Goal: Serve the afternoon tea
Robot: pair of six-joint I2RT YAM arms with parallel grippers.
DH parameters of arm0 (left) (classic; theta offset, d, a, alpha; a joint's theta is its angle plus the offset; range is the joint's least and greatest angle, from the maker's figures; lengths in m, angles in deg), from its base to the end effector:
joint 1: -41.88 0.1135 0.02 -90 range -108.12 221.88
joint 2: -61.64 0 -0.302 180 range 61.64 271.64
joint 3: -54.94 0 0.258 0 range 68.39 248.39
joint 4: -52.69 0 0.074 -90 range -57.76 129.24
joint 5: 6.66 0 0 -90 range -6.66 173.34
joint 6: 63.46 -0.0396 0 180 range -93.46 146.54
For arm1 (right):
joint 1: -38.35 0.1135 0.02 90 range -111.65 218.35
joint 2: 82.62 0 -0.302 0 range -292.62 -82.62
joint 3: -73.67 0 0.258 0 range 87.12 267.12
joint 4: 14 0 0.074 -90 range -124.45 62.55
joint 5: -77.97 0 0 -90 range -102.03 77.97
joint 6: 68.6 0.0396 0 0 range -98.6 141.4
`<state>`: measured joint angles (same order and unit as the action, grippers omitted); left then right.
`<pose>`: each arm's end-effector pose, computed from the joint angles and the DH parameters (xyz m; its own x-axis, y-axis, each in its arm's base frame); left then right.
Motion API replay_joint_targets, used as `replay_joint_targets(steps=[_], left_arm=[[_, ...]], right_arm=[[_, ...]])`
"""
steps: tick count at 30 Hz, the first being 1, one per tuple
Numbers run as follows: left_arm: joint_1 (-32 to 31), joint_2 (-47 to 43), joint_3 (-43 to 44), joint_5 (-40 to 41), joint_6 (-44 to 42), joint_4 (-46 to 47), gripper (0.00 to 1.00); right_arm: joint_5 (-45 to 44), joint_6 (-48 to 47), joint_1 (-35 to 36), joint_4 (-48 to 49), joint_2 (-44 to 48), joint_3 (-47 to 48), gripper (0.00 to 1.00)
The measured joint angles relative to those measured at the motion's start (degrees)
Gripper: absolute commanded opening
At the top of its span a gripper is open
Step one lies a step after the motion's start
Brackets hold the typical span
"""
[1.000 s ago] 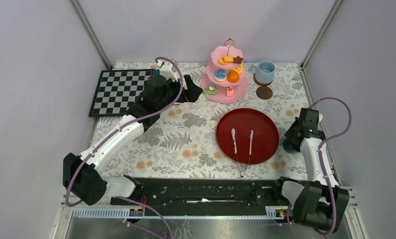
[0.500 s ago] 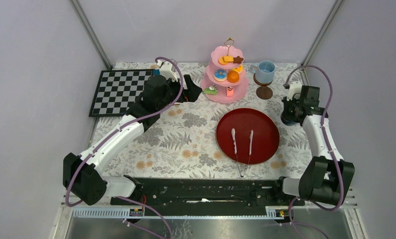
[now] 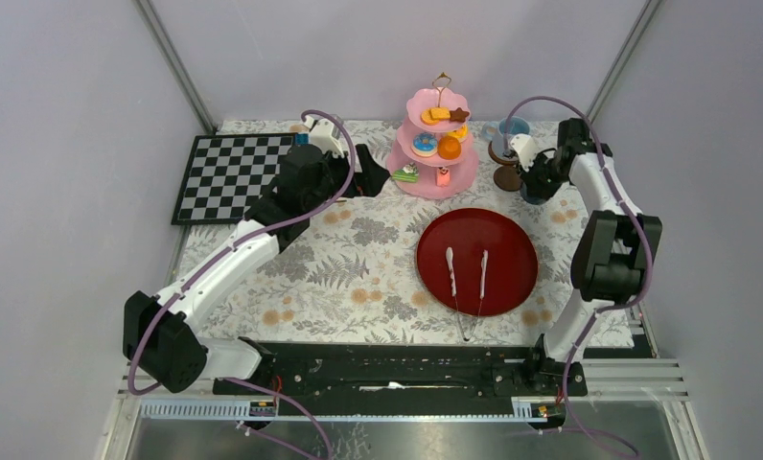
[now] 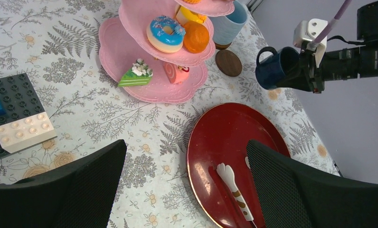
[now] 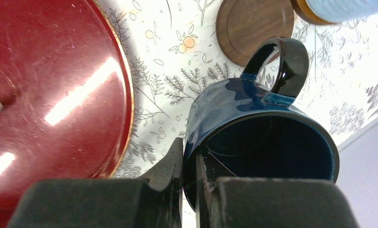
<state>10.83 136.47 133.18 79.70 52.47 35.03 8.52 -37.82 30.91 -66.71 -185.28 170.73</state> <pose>0.2630 -0.1613 0.3924 -0.4378 -0.2458 -0.8648 0.4181 0.7959 -0.4379 0.3997 -0.0382 0.2885 -0.3789 -0.7618 -0.5254 -0.7564 0.5820 -0.2985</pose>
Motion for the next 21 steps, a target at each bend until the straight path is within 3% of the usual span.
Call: replay_joint_targets(steps=[8,21], left_arm=[[0.0,1.8,0.1,0.0,0.0,-0.8,0.99],[0.0,3.2,0.5,1.2,-1.0,-2.4,0.99]], right_arm=[[0.0,-10.2,0.5,-9.0,-6.6,6.9,0.0],[0.0,-11.6,4.5,-11.5,-18.9,21.7,0.0]])
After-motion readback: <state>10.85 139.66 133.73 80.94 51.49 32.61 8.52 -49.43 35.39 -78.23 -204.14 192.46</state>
